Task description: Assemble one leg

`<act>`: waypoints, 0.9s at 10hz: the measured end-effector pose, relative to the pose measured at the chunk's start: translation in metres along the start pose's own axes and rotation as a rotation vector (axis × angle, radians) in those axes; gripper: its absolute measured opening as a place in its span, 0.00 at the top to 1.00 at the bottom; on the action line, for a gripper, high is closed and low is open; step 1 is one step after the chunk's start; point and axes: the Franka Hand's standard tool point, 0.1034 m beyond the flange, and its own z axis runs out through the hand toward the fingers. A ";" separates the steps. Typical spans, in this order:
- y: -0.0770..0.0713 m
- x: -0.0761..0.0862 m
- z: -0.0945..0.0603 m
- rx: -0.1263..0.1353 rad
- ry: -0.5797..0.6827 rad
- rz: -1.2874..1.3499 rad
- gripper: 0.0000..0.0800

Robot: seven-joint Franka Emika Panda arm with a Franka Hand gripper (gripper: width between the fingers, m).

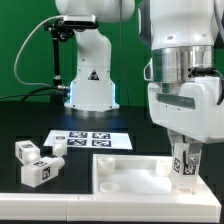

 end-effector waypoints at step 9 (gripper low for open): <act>0.004 -0.002 0.001 -0.086 0.008 -1.223 0.19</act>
Offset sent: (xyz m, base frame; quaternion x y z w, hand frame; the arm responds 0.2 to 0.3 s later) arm 0.0073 0.0218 -0.0049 -0.0283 -0.0982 -0.5531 0.8268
